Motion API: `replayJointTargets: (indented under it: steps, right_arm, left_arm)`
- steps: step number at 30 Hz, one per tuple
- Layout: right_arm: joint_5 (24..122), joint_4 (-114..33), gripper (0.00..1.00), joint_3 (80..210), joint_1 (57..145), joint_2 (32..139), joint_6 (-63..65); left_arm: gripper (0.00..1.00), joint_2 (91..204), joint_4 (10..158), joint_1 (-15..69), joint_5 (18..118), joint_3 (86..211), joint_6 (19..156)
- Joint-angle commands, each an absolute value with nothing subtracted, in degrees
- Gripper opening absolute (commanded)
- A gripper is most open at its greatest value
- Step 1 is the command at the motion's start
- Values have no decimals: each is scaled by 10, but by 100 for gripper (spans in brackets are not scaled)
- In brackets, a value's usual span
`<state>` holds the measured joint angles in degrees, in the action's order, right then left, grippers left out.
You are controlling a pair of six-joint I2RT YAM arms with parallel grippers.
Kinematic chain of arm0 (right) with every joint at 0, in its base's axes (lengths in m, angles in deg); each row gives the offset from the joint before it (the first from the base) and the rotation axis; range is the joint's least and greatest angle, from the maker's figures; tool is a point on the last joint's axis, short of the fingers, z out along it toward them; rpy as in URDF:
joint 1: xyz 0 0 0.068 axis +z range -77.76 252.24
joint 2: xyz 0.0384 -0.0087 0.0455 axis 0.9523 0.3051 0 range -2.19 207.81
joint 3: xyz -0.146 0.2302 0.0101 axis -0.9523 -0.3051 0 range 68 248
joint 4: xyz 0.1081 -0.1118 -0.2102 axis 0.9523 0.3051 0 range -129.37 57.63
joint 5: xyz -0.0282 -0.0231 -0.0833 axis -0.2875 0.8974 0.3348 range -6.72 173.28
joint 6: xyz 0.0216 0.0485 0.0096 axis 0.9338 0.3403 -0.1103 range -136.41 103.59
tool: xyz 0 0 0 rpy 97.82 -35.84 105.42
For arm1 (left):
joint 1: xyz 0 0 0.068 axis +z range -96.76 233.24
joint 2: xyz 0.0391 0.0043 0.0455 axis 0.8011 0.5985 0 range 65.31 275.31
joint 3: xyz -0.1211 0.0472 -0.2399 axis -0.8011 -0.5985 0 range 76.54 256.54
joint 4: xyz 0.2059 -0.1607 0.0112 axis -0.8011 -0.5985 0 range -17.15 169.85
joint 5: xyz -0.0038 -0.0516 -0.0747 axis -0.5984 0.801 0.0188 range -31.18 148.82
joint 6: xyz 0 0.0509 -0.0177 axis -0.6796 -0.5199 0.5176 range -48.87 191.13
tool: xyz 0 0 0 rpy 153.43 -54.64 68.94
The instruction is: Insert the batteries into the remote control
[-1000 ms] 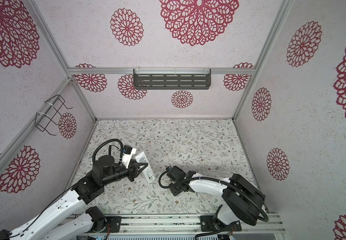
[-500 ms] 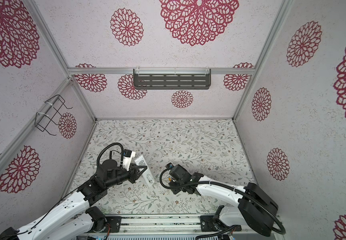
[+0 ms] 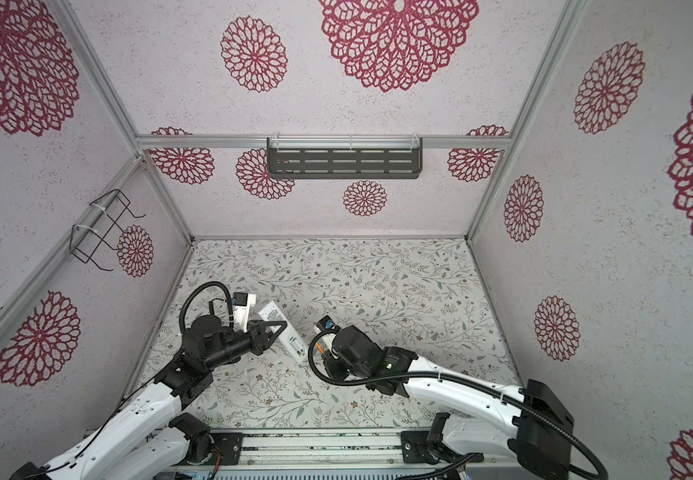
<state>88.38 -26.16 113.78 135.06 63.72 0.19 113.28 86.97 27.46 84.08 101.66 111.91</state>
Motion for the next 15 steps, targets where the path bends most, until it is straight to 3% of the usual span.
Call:
replayJointTargets:
  steps: [1, 9, 15]
  right_arm:
    - [905, -276, 13, 1164, 1362, 628, -12]
    - [895, -231, 13, 1224, 1367, 669, -11]
    - [877, -193, 13, 1265, 1369, 695, -14]
  left_arm:
    - [0, 1134, 932, 295, 883, 1005, 1164]
    - [0, 1181, 1041, 359, 989, 986, 1273]
    - [0, 1183, 1055, 373, 1005, 976, 1298]
